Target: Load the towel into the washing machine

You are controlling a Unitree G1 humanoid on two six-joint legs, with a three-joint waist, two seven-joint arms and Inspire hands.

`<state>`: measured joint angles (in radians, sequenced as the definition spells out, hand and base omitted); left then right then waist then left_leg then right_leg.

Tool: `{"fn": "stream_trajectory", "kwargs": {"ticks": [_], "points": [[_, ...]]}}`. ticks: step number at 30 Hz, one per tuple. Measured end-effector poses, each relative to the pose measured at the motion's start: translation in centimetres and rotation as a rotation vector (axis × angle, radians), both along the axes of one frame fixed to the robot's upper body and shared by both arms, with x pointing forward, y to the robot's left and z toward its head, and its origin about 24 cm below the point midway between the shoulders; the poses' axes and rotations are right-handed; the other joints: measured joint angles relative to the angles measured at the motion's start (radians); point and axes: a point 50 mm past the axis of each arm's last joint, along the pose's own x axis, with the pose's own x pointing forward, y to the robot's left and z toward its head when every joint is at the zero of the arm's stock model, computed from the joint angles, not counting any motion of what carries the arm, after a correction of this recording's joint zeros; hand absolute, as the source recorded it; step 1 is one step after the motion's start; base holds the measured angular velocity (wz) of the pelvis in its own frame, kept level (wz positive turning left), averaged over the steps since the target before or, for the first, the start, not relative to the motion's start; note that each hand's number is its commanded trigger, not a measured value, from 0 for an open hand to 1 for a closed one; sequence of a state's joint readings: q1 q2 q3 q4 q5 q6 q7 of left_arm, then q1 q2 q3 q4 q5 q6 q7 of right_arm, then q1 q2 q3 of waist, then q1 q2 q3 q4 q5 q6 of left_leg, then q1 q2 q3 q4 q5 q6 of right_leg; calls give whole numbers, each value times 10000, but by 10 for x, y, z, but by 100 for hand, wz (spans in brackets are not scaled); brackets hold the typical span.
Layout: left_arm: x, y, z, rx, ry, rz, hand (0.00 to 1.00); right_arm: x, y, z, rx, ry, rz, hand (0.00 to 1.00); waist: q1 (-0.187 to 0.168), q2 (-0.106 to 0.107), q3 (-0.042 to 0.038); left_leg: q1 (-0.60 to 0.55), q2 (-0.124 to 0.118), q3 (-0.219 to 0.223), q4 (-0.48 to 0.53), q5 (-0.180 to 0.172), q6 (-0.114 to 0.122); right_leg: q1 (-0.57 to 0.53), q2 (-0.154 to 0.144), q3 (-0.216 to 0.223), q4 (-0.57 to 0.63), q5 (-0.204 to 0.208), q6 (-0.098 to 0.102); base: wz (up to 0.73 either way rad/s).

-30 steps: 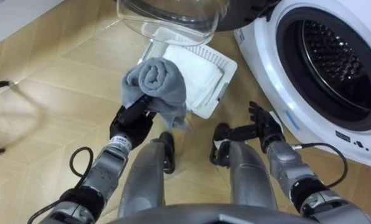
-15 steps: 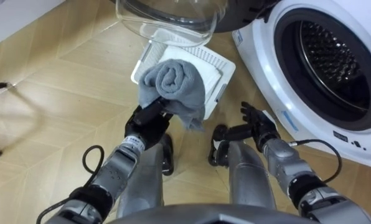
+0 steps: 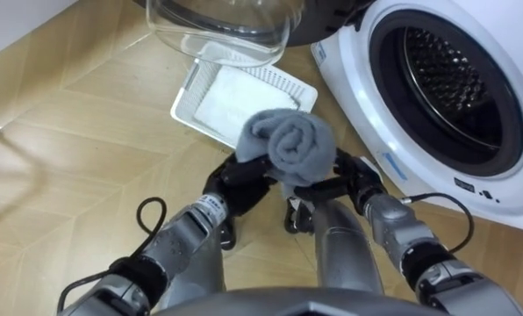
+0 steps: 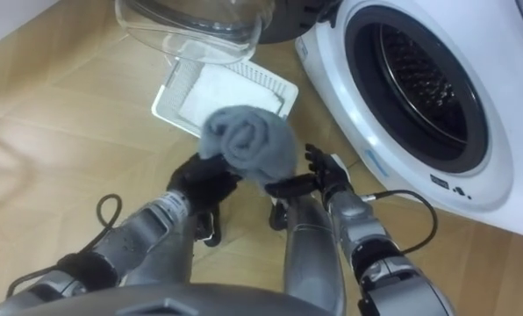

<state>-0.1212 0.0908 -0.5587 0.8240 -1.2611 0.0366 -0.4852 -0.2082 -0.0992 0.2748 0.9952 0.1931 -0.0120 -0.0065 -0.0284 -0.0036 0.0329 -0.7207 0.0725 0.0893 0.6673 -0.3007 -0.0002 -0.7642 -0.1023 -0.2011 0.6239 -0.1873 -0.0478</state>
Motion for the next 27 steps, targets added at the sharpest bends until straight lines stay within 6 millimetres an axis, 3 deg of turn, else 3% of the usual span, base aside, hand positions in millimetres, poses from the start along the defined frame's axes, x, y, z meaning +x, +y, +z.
{"fn": "stream_trajectory", "kwargs": {"ticks": [1, 2, 14, 23, 24, 25, 27], "points": [[0, -1, 1, -68, -49, -23, 100, 1, 0, 1, -13, -30, 3, 68, 0, -1, -1, 6, -4, 47, -35, 8, -7, -47, 1, 48, 16, 1, 0, -8], [0, -1, 1, -98, -72, -32, 100, 2, 1, 1, -20, -46, 35, 100, -3, -1, -1, 9, -6, 62, -50, 12, -10, -67, -1, 67, 21, 2, -3, -8], [11, -25, 17, -1093, -864, -470, 100, 7, 8, 3, 378, 51, 220, 100, -5, -7, 3, 162, 29, 224, -82, 15, -17, -51, 31, 212, 64, 3, -14, -3], [15, -35, 25, -1350, -1230, -607, 100, 15, 10, 8, 465, -212, 200, 100, -481, -42, 11, 139, 48, 222, -120, 17, -24, -59, 9, 202, -10, 12, -29, 0], [15, -35, 25, -1347, -1261, -582, 60, 15, 11, 8, 446, -238, 200, 100, -522, -42, 10, 139, 46, 223, -112, 17, -23, -57, 4, 190, -21, 12, -28, 0], [16, -35, 26, -1349, -1282, -568, 0, 16, 10, 8, 440, -256, 186, 100, -533, -43, 10, 135, 47, 223, -106, 17, -23, -58, 5, 157, -35, 12, -28, 0], [16, -35, 26, -1393, -1272, -523, 0, 17, 11, 9, 443, -282, 183, 100, -521, -48, 7, 134, 49, 232, -118, 17, -23, -56, 2, 114, -49, 12, -28, 0]]}}
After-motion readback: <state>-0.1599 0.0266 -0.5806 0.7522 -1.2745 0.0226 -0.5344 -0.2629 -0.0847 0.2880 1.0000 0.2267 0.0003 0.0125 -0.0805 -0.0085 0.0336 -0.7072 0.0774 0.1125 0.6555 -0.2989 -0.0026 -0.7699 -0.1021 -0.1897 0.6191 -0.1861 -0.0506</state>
